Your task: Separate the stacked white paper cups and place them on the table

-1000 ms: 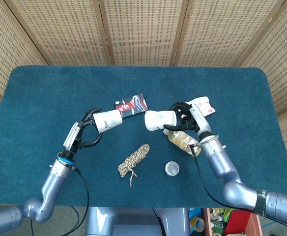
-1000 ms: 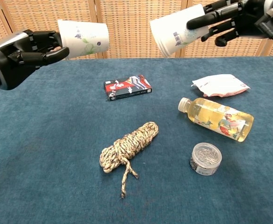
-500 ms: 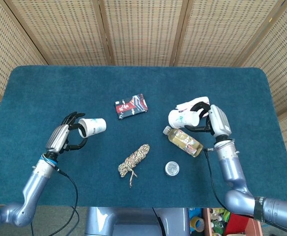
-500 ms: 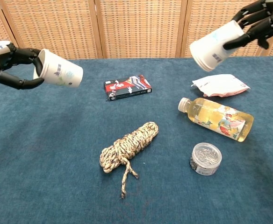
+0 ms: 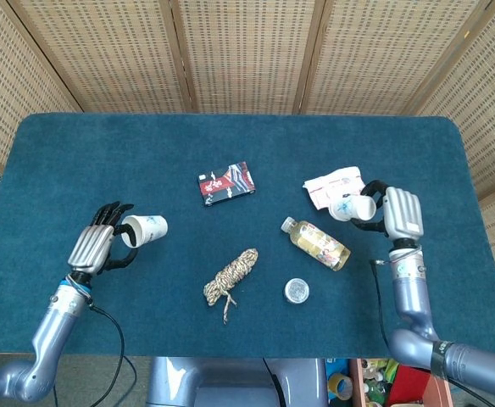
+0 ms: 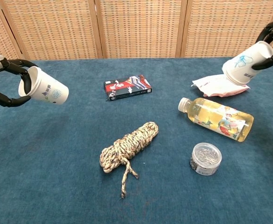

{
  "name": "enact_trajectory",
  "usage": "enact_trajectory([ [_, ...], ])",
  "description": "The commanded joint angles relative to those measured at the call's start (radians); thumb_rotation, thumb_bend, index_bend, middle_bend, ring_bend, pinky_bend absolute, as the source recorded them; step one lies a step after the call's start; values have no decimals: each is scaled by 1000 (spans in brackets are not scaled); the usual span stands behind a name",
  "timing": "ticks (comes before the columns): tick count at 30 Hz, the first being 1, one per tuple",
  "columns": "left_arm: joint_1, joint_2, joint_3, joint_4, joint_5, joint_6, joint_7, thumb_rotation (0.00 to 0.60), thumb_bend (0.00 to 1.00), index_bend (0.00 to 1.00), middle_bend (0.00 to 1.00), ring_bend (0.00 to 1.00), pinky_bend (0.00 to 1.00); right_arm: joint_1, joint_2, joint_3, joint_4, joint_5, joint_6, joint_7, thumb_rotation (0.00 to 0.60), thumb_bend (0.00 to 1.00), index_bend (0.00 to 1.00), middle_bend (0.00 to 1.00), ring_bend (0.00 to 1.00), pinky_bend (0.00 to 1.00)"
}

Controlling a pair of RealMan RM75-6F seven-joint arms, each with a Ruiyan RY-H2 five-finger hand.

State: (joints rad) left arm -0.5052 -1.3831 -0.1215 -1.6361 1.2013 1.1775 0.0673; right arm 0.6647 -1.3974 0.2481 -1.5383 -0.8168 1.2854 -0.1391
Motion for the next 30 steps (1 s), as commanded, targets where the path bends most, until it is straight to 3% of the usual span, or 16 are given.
enact_trajectory([
  [1,8,-4,5,1,8,11,21,600,413,575,99,0,0,-12,-34,-3,64,-13,0,-26,600,302,751,646,576,802],
  [5,11,9,12,-15,5,7,69,600,413,499,32,0,0,-24,-47,3,96,-12,-24,-31,600,302,749,594,532,753],
  [7,13,9,11,-20,4,17,94,600,413,428,5,0,0,-32,-42,5,94,-12,-45,-24,600,302,716,514,435,668],
  [11,24,12,11,-46,5,30,110,600,413,242,0,0,0,-46,-10,-10,67,-17,-102,-36,600,277,501,216,101,382],
  [13,32,17,10,-57,13,46,118,600,413,179,0,0,0,-55,7,-13,43,-25,-111,-39,600,245,405,104,20,288],
  [16,47,25,14,-76,26,70,125,600,413,96,0,0,0,-70,28,-17,9,-44,-105,-43,600,198,323,6,0,192],
  [23,100,56,51,-114,88,140,145,600,412,4,0,0,0,-128,81,-34,-76,-131,-49,-25,600,142,264,0,0,116],
  [26,129,80,78,-132,129,178,167,600,391,0,0,0,0,-158,110,-57,-124,-184,-14,-32,600,129,242,0,0,82],
  [30,177,97,120,-125,208,251,235,600,364,0,0,0,0,-222,132,-130,-163,-327,80,-69,600,123,232,0,0,68],
])
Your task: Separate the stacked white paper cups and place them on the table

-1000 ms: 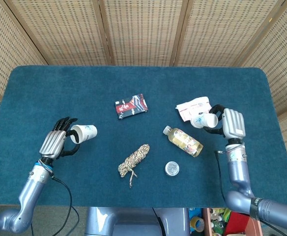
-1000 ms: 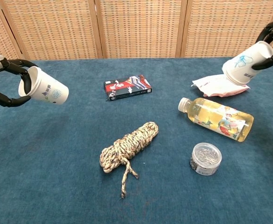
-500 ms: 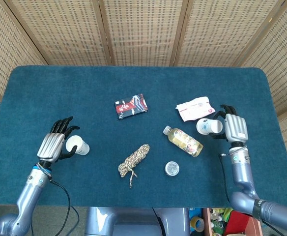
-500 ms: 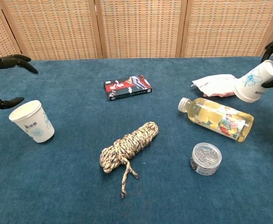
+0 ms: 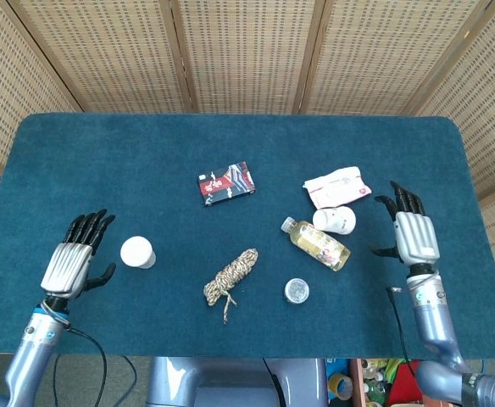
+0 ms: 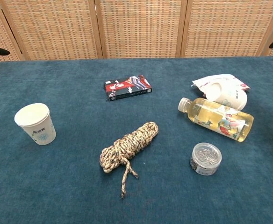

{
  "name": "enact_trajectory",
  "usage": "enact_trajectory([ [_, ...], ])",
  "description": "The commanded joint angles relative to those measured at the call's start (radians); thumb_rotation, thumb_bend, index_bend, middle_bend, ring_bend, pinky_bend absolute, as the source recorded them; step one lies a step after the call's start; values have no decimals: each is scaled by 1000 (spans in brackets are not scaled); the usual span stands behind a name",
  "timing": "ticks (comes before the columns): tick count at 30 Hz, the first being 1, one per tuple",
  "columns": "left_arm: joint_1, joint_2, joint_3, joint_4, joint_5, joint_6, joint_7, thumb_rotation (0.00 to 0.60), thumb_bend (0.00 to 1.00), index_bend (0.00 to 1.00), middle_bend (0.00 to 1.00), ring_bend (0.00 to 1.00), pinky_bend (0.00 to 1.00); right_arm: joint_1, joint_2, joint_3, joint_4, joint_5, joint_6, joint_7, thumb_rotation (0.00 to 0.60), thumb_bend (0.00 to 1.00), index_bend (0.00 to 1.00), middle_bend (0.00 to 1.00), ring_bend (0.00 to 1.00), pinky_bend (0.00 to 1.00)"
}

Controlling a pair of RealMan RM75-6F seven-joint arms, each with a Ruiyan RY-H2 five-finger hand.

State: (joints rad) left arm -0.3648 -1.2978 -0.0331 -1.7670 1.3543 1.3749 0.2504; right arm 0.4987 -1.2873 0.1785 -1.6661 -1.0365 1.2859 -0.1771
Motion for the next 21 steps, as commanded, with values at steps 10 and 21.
enact_trajectory([
  [10,140,28,134,71,182,151,98,600,335,0,0,0,0,-165,-3,-164,-19,-300,221,-88,600,97,162,0,0,13],
  [21,220,40,145,130,217,208,99,600,333,0,0,0,0,-247,-8,-221,100,-383,248,-151,600,97,142,0,0,0],
])
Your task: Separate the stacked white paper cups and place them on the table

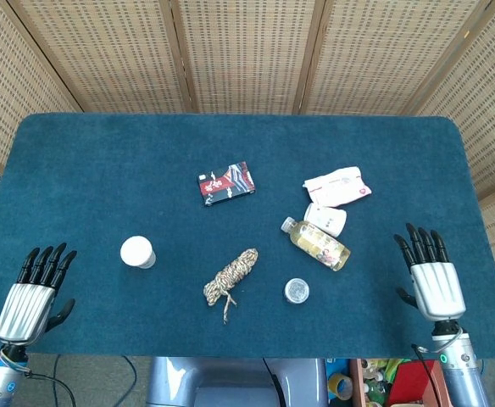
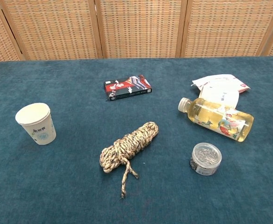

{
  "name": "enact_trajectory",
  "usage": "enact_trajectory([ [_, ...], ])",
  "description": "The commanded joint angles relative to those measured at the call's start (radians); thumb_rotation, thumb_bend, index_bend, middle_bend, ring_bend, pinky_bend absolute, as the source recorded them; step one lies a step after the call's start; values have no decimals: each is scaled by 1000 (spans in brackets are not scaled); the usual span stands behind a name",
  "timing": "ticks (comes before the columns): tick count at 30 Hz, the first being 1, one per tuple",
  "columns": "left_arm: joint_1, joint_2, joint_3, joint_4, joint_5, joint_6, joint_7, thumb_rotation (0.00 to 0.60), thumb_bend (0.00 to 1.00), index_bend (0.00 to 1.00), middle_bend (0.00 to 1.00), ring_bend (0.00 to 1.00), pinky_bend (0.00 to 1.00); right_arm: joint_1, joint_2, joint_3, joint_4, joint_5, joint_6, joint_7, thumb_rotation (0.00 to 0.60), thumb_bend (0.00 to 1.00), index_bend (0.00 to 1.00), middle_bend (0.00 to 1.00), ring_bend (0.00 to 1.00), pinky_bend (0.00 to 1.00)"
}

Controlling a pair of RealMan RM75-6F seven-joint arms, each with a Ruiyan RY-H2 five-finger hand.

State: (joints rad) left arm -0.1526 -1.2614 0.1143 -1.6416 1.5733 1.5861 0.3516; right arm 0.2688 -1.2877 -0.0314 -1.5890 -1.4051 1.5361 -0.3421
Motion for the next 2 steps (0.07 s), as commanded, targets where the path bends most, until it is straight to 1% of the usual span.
enact_trajectory([
  [1,10,5,-5,4,-2,-3,-5,600,333,0,0,0,0,-22,-12,-12,33,-22,-2,22,600,97,142,0,0,0],
  [2,12,6,-7,4,0,-4,-8,600,333,0,0,0,0,-25,-15,-12,42,-28,0,28,600,97,142,0,0,0],
])
